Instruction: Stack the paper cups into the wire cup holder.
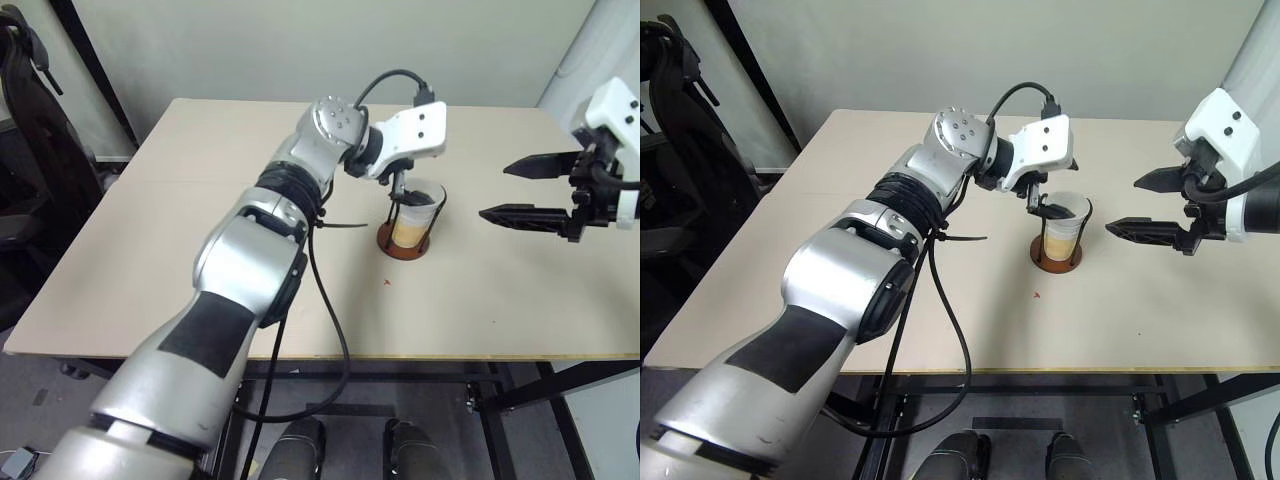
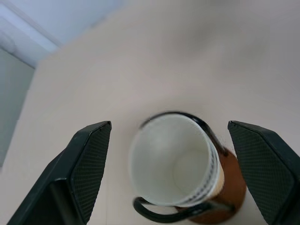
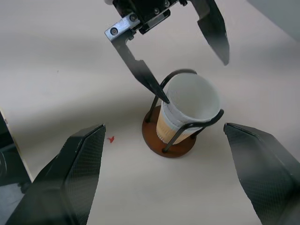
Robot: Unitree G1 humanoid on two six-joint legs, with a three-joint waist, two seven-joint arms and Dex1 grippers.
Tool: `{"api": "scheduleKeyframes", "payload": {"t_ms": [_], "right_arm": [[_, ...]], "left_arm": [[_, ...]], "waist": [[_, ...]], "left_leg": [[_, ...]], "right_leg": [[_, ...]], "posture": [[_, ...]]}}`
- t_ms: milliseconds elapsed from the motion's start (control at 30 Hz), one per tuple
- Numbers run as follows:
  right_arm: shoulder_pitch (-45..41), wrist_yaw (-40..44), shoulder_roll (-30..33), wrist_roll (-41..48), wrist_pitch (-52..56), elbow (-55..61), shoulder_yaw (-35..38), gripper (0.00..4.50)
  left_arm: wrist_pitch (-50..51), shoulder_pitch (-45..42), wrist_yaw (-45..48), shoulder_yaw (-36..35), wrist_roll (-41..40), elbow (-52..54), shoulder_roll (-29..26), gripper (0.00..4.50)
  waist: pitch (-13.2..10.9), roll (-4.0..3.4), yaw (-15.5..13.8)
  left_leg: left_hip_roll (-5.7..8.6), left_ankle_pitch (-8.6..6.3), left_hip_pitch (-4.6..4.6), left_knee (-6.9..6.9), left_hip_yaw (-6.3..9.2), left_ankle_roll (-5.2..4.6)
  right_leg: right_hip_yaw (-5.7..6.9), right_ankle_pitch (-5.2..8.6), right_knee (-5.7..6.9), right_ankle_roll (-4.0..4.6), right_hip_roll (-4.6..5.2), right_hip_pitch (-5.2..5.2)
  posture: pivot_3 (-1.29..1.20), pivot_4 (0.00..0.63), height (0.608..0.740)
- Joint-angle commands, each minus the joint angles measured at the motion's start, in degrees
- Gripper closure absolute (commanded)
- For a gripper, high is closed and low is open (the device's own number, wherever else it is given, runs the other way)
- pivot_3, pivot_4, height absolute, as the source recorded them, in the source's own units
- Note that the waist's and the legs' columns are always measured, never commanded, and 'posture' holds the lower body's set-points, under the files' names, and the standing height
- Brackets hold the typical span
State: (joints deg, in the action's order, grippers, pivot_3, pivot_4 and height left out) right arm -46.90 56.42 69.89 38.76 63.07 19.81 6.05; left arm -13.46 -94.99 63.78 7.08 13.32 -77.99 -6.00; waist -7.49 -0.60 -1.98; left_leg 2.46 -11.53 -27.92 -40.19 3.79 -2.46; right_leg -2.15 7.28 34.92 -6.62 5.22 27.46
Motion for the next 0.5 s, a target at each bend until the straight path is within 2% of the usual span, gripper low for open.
{"api": "scheduleKeyframes", "payload": {"t_ms": [33, 167, 400, 467, 500], "right_arm": [[-2.3, 1.3, 0.0, -1.6, -3.1, -1.6, -1.4, 0.3], [-3.0, 3.1, -0.4, -3.1, -5.9, -4.1, -3.5, 0.3], [-5.0, 7.7, -2.9, -10.1, -14.6, -15.3, -9.3, 0.3], [-6.4, 8.9, -4.1, -12.2, -16.6, -19.2, -10.9, 0.3], [-7.2, 9.5, -4.7, -13.2, -17.4, -21.2, -11.4, 0.3]], "left_arm": [[2.7, -3.1, -0.5, -5.2, -4.8, 1.5, -2.5, 0.25], [6.1, -2.6, 5.5, -9.0, -9.0, 2.8, -7.4, 0.25], [15.3, 5.8, 24.1, -10.3, -13.1, 8.7, -24.5, 0.25], [18.0, 9.1, 26.2, -10.5, -14.0, 11.7, -29.7, 0.25], [19.1, 10.4, 25.9, -10.9, -14.5, 13.2, -31.6, 0.25]], "waist": [[0.0, 0.0, 0.1], [0.0, -0.01, 0.2], [0.1, -0.13, 1.0], [0.0, -0.15, 1.5], [0.0, -0.14, 1.5]], "left_leg": [[0.0, 0.01, 0.0, 0.0, 0.0, 0.0], [-0.03, 0.03, 0.03, 0.01, 0.0, -0.01], [-0.15, 0.05, 0.11, 0.07, 0.03, 0.01], [-0.21, 0.08, 0.11, 0.06, 0.11, 0.03], [-0.13, 0.1, 0.1, 0.1, 0.0, 0.04]], "right_leg": [[0.01, 0.0, 0.0, 0.0, -0.02, 0.0], [-0.01, -0.03, 0.01, 0.0, 0.0, 0.0], [-0.02, -0.37, 0.04, 0.71, -0.18, 0.05], [-0.03, -0.4, 0.06, 0.81, -0.04, 0.07], [0.11, -0.41, 0.07, 0.88, -0.36, 0.12]], "posture": [[0.0, 0.15, 0.74], [0.0, 0.15, 0.74], [0.0, 0.15, 0.74], [0.0, 0.15, 0.74], [0.0, 0.15, 0.74]]}}
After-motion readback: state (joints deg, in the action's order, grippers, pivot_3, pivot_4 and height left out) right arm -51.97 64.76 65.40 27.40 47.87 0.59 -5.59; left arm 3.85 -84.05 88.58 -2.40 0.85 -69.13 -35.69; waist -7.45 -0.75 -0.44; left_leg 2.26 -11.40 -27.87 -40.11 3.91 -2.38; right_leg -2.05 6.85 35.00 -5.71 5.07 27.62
